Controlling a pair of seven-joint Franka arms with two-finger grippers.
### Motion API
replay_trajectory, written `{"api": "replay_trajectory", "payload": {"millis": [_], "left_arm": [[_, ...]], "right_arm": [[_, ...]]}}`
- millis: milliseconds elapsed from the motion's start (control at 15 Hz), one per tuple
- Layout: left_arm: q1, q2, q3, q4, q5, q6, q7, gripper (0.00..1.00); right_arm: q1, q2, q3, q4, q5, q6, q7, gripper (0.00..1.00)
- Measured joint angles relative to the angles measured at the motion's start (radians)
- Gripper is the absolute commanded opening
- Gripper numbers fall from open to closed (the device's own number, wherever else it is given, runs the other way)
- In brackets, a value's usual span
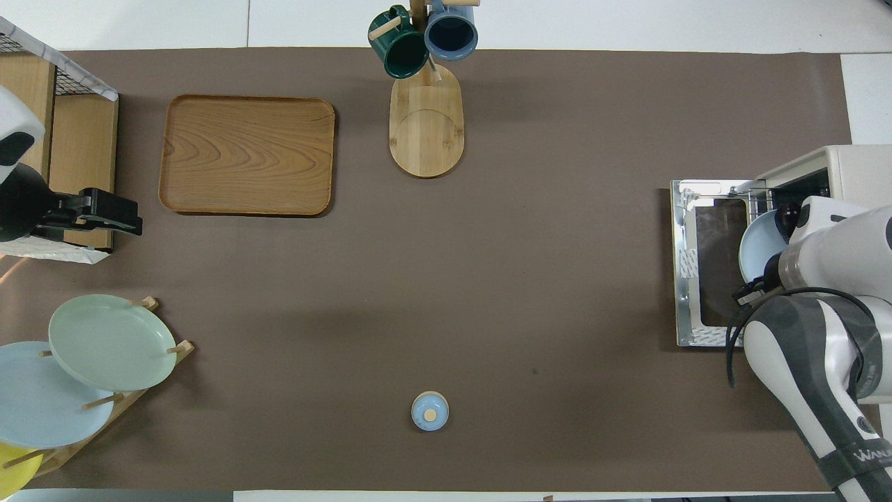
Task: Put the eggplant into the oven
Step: 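Release the plate inside the oven and withdraw the right gripper, then push the oven door closed with the right gripper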
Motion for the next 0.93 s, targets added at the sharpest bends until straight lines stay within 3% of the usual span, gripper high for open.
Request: {"api": "replay_trajectory", "payload": {"millis": [67, 267, 533, 600, 667, 733, 933], "left_arm": [[0.000, 0.000, 0.000, 0.000, 0.000, 0.000, 0.000, 1.00], [0.001, 0.000, 0.000, 0.000, 0.000, 0.000, 0.000, 1.00], [0.002, 0.000, 0.000, 0.000, 0.000, 0.000, 0.000, 1.00], [0.002, 0.000, 0.000, 0.000, 0.000, 0.000, 0.000, 1.00], [0.002, 0.000, -0.001, 0.000, 0.000, 0.000, 0.000, 1.00], [0.002, 0.000, -0.001, 0.000, 0.000, 0.000, 0.000, 1.00], [0.002, 0.000, -0.001, 0.000, 0.000, 0.000, 0.000, 1.00]], "right_arm": [[-0.009, 0.000, 0.000, -0.004, 0.000, 0.003, -0.014, 0.18], [-0.040, 0.001, -0.001, -0.012, 0.000, 0.029, -0.056, 0.33], [-0.035, 0.004, 0.011, 0.035, 0.024, -0.030, -0.070, 0.34], [-0.022, 0.007, 0.014, 0.077, 0.053, -0.077, -0.072, 0.28], [0.000, 0.012, 0.014, 0.121, 0.079, -0.113, -0.073, 0.11], [0.026, 0.020, 0.015, 0.154, 0.098, -0.127, -0.068, 0.00], [0.115, 0.051, 0.018, 0.169, 0.111, -0.066, 0.036, 0.00]]}}
